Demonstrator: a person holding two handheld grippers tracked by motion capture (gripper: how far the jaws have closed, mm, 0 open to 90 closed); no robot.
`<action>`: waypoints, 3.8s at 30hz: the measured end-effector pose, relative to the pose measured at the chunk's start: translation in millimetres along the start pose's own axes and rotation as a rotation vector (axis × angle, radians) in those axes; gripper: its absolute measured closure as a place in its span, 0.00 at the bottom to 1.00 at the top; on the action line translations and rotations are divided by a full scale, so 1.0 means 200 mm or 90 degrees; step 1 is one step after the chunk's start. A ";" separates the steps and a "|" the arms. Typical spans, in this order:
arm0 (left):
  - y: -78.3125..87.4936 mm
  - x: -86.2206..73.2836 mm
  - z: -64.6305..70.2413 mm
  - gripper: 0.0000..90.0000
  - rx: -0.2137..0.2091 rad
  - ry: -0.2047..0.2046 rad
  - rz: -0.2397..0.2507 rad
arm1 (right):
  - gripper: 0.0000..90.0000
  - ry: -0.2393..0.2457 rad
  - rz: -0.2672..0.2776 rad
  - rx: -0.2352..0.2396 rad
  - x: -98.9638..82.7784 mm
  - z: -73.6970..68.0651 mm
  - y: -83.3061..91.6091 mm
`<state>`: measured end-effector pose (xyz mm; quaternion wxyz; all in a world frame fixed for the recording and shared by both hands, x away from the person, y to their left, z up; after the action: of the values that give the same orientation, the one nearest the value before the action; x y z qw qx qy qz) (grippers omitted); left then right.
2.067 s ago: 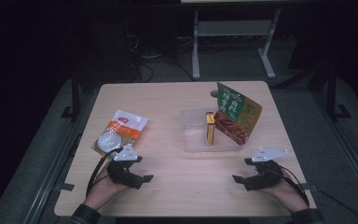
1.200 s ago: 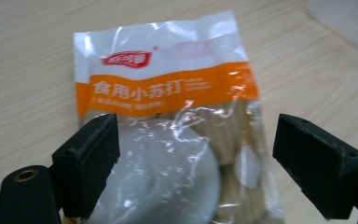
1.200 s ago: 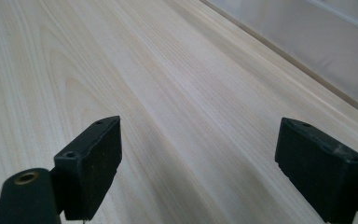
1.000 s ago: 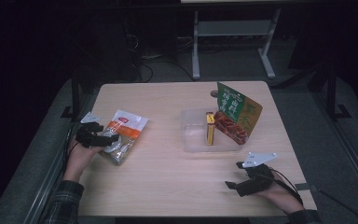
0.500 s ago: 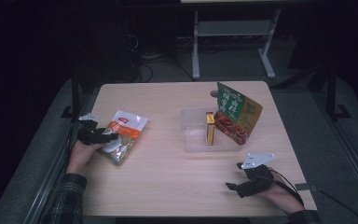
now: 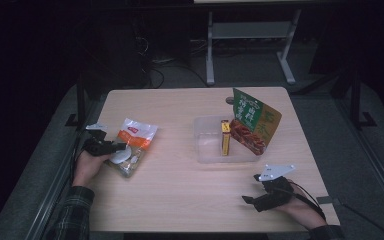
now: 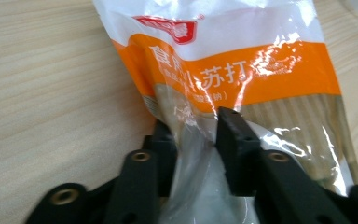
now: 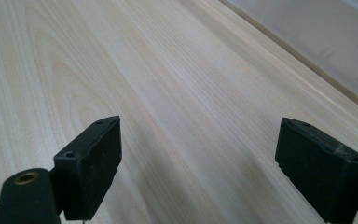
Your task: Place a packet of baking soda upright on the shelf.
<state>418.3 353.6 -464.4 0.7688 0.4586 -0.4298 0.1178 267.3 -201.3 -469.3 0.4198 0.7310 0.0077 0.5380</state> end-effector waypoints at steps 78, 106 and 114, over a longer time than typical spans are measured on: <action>0.15 0.14 1.10 1.00 -0.305 -0.075 0.148 | 0.56 -0.068 0.252 0.212 0.49 -0.15 -0.22; 0.07 0.11 1.12 0.81 -0.249 -0.121 0.116 | 1.00 -0.076 0.258 0.342 0.53 -0.19 -0.19; 0.06 0.08 1.11 0.50 -0.213 -0.155 0.094 | 1.00 -0.049 0.256 0.323 0.55 -0.19 -0.11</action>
<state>297.9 177.9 -399.0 0.7659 0.3029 -0.5653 0.0444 293.6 -112.8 -395.4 0.1097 0.8189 -0.0192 0.5631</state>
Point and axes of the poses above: each handheld gripper's, and its own axes: y roughly backward along the jaws, x roughly out of its top, z roughly to its right, the point moved 1 cm from there along -y, roughly forward along the jaws, and after that the axes turned 7 degrees about z, right-handed, at the moved point
